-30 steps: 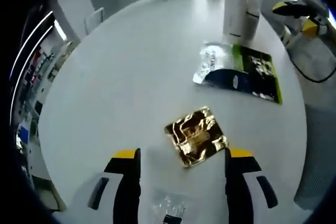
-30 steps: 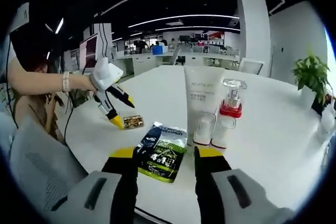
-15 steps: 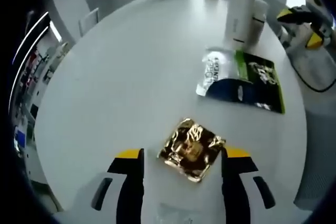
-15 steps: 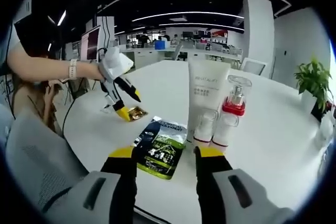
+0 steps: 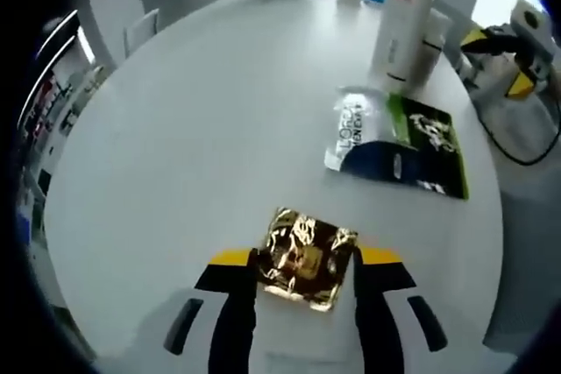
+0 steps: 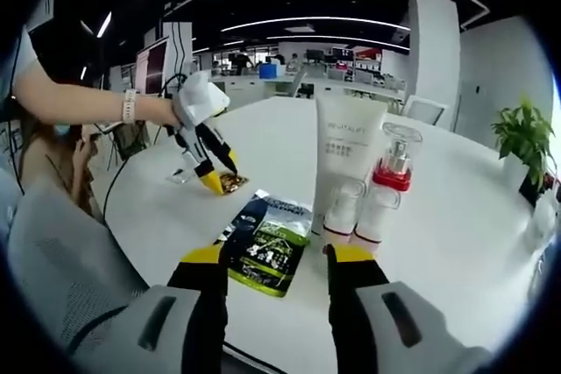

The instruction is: Arrange the skincare products in the storage area until every visible bottle or jar stands upright without overlapping.

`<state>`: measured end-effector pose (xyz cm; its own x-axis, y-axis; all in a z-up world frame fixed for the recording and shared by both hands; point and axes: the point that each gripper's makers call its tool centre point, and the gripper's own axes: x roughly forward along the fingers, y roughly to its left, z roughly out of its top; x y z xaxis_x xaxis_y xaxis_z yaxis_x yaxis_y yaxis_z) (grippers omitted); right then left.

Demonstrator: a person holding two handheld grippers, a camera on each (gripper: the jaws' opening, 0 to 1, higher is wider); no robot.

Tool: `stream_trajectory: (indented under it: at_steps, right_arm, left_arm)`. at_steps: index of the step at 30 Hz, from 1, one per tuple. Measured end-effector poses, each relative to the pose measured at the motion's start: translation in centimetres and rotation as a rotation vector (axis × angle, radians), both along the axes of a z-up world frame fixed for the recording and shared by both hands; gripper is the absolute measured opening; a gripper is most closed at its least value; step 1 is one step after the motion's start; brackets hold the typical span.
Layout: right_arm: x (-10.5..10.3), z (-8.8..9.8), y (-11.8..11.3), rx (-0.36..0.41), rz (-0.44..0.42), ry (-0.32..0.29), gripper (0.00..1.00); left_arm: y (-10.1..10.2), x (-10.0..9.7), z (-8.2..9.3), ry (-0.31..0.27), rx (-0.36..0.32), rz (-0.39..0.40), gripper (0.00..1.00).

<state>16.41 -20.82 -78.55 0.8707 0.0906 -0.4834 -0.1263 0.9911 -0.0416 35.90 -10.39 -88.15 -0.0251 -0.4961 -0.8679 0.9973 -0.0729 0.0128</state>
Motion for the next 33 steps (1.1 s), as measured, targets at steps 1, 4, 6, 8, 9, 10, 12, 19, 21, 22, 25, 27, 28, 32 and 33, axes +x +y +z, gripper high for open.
stream_trajectory:
  at_steps: [1,4,6,8,9,10,12,19,21,22,25,27,28,32,33]
  right_arm:
    - [0.0,0.0,0.0,0.001,0.001,0.002,0.46]
    - [0.0,-0.2,0.0,-0.006,0.003,0.008,0.47]
    - [0.0,-0.2,-0.1,-0.012,0.000,0.010,0.48]
    - [0.0,-0.2,0.0,-0.007,0.002,0.009,0.47]
    - [0.0,-0.2,0.0,-0.007,0.002,0.009,0.47]
    - [0.0,-0.2,-0.1,-0.012,0.002,0.008,0.47]
    - [0.0,-0.2,-0.1,-0.009,0.001,0.011,0.47]
    - [-0.1,-0.6,-0.1,-0.011,0.005,0.024,0.47]
    - [-0.1,-0.6,-0.1,-0.014,0.009,0.027,0.47]
    - [-0.1,-0.6,-0.1,-0.016,0.009,0.028,0.47]
    - [-0.1,-0.7,-0.2,-0.014,0.010,0.030,0.47]
    - [-0.1,-0.7,-0.2,-0.015,0.012,0.030,0.47]
    - [-0.1,-0.8,-0.1,-0.015,0.014,0.032,0.47]
    - [-0.1,-0.8,0.0,-0.018,0.020,0.035,0.47]
    - [-0.1,-0.8,-0.1,-0.017,0.019,0.035,0.47]
  left_arm:
    - [0.0,0.1,0.0,-0.006,-0.001,-0.003,0.43]
    - [0.0,-0.1,-0.1,0.025,0.016,0.005,0.42]
    - [-0.1,0.1,-0.1,0.003,0.013,-0.007,0.43]
    - [-0.1,0.0,-0.1,0.005,0.016,-0.013,0.41]
    - [-0.1,-0.2,-0.1,0.009,0.017,-0.025,0.40]
    - [-0.1,-0.2,-0.1,0.007,0.017,-0.030,0.40]
    - [-0.1,-0.2,0.0,-0.009,0.016,-0.042,0.41]
    - [0.0,-0.4,-0.1,0.016,0.020,-0.039,0.38]
    - [0.1,-0.6,-0.2,0.016,0.027,-0.043,0.39]
    - [0.3,-0.8,-0.2,0.013,0.034,-0.060,0.40]
    - [0.6,-1.4,-0.3,0.010,0.043,-0.102,0.45]
    - [0.6,-1.5,-0.3,0.010,0.041,-0.108,0.48]
    - [0.6,-1.5,-0.3,0.011,0.040,-0.112,0.48]
    - [0.6,-1.5,-0.3,0.010,0.041,-0.124,0.48]
    - [0.6,-1.5,-0.3,0.010,0.043,-0.123,0.48]
